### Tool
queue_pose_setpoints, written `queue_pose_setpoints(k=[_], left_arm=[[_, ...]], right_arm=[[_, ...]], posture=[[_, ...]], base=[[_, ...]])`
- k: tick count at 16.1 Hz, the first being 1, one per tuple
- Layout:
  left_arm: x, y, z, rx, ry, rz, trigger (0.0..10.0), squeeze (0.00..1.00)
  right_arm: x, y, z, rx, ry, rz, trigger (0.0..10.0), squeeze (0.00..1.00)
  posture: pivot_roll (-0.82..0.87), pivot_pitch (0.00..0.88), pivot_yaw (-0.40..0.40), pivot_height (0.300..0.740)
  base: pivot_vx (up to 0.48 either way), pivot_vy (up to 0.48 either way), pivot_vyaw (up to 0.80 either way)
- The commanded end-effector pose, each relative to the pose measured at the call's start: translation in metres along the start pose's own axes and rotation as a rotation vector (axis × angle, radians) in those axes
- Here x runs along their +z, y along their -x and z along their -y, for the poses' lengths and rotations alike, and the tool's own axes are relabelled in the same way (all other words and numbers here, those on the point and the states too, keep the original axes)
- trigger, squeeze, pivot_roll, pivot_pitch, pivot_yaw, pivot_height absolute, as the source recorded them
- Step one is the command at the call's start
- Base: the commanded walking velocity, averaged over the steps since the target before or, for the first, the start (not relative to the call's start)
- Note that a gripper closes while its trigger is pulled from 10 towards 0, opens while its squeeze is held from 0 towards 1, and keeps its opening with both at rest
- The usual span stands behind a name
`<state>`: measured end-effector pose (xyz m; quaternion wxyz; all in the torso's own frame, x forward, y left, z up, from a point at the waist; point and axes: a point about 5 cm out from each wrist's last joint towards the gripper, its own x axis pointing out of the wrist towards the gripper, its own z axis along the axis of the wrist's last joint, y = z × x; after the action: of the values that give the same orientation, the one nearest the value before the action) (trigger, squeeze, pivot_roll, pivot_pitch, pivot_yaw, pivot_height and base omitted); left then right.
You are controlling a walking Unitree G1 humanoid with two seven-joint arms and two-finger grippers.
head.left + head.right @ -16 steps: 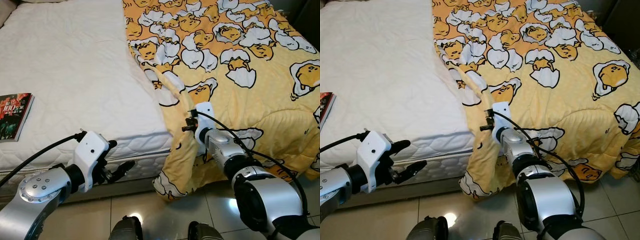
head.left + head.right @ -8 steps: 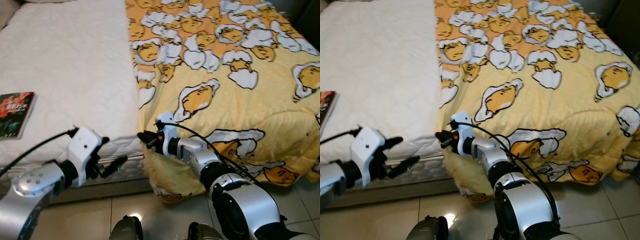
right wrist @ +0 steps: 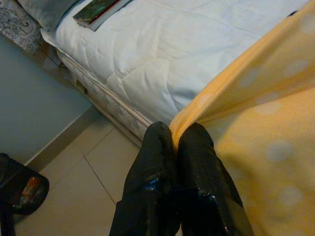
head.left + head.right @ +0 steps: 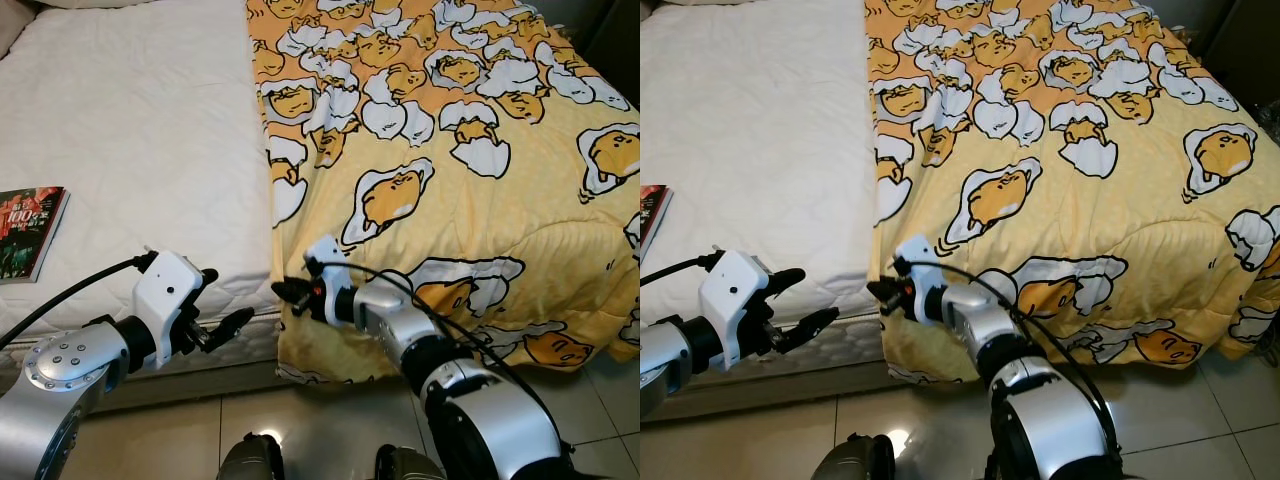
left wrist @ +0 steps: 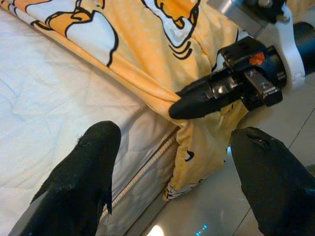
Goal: Clean up the room
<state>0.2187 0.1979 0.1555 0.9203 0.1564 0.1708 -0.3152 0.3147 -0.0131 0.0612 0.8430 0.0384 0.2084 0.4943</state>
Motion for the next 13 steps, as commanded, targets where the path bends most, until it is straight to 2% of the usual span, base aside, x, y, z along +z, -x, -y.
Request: queue_pose_setpoints(k=[1,2,4,5,7,8,9,10,11,13], left_arm=[[-0.004,0.000,0.000,0.004,-0.011,-0.021,10.0,0.00],[-0.004,-0.001,-0.004,0.027,-0.020,-0.024,10.0,0.00],[-0.003,-0.002,-0.006,0.039,-0.025,-0.022,10.0,0.00],[-0.001,-0.003,-0.013,0.087,-0.027,-0.001,10.0,0.00],[-0.001,-0.005,-0.018,0.126,-0.028,0.016,10.0,0.00],[0.001,-0.008,-0.022,0.169,-0.014,0.053,10.0,0.00],[0.001,-0.012,-0.024,0.217,0.045,0.084,10.0,0.00],[-0.002,-0.017,-0.025,0.266,0.094,0.097,10.0,0.00],[-0.001,-0.024,-0.021,0.304,0.136,0.132,10.0,0.00],[-0.001,-0.036,-0.011,0.320,0.158,0.154,10.0,0.00]], right_arm=[[-0.013,-0.017,-0.028,0.095,-0.042,-0.018,10.0,0.00],[-0.016,-0.016,-0.030,0.100,-0.104,0.010,10.0,1.00],[-0.017,-0.016,-0.031,0.098,-0.122,0.025,10.0,1.00],[-0.012,-0.014,-0.027,0.051,-0.152,0.113,10.0,1.00],[-0.006,-0.006,-0.017,-0.018,-0.165,0.188,10.0,1.00],[-0.003,0.003,-0.008,-0.087,-0.157,0.240,10.0,1.00],[0.001,0.015,0.001,-0.159,-0.145,0.287,10.0,0.92],[0.001,0.026,0.008,-0.222,-0.106,0.308,10.0,0.00],[-0.002,0.047,0.016,-0.340,-0.029,0.305,10.0,0.00],[-0.005,0.084,0.021,-0.493,0.020,0.325,10.0,0.00]], posture=[[0.17,0.130,0.039,0.740],[0.17,0.127,0.040,0.740],[0.17,0.125,0.042,0.740],[0.17,0.106,0.042,0.740],[0.15,0.079,0.043,0.740],[0.13,0.057,0.042,0.740],[0.11,0.036,0.043,0.740],[0.08,0.001,0.043,0.740],[0.05,0.000,0.042,0.740],[0.03,0.000,0.041,0.740]], base=[[0.000,0.000,0.00],[0.000,0.000,0.00],[0.000,0.000,0.00],[0.000,0.000,0.00],[0.000,0.000,0.00],[0.000,0.000,0.00],[0.000,0.000,0.00],[0.000,0.000,0.00],[0.000,0.000,0.00],[0.000,0.000,0.00]])
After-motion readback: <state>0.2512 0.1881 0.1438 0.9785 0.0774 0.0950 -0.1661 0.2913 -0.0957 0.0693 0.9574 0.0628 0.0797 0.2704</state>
